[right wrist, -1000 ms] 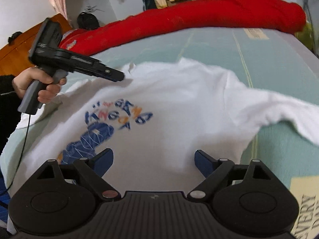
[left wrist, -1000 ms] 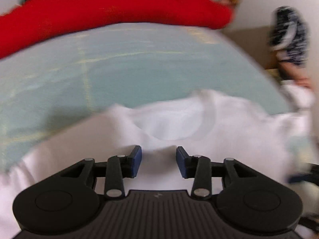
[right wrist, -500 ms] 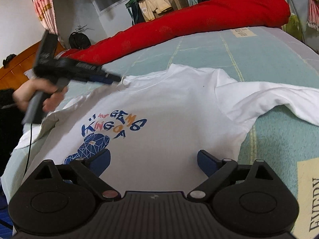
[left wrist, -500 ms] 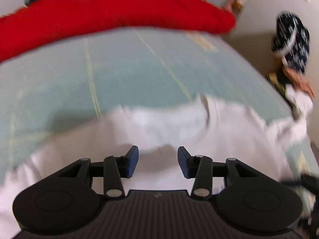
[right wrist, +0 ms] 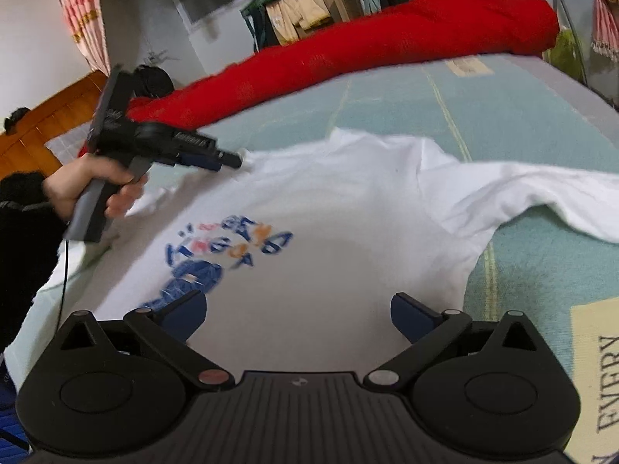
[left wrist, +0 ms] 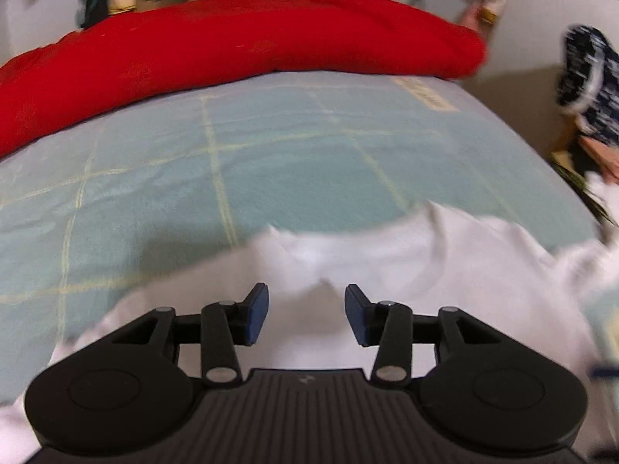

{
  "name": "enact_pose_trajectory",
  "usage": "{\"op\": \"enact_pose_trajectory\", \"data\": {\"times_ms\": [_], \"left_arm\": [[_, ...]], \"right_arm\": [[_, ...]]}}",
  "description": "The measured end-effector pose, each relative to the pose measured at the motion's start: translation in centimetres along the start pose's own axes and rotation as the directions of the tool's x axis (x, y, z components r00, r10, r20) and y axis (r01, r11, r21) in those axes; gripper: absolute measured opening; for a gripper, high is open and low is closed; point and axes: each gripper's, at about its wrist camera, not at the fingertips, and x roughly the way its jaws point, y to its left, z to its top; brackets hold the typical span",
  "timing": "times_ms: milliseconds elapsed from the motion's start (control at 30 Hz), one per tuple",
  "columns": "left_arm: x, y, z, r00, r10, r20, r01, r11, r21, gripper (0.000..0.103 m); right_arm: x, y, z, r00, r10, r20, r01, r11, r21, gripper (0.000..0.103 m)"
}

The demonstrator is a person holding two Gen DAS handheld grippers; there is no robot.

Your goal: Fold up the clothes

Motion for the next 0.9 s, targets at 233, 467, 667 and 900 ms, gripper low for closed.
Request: {"op": "enact_pose_trajectory", "data": {"times_ms": [233,467,667,900], "left_arm": [[-8.2,-2.6,-6.8,0.997,-0.056,-0.048,0.06,0.994,0.091,0.055],[-9.7,-3.8,-16.0,0.999,0.003,-0.053,0.0,0.998,0.069,0.056],[-13.4,-3.9,-22.6,0.996,0.067,0.057,-0.063,0.995,-0.077,0.061],[-16.8,-5.0,-27.8,0.988,0.074,0.138,-0.043,0.976,-0.214,0.064]], "right_arm": [[-1.3,4.5,-0.6,0.999,-0.011,-0.03,0.008,0.996,-0.088,0.103],[1.2,7.2,-5.1,0.98,-0.137,-0.144,0.105,0.972,-0.21,0.103],[0.7,7.5,-7.3,0.986,-0.158,-0.058,0.139,0.959,-0.245,0.103],[1.1,7.7,-7.2,0.983,-0.175,-0.059,0.155,0.955,-0.251,0.103]]}}
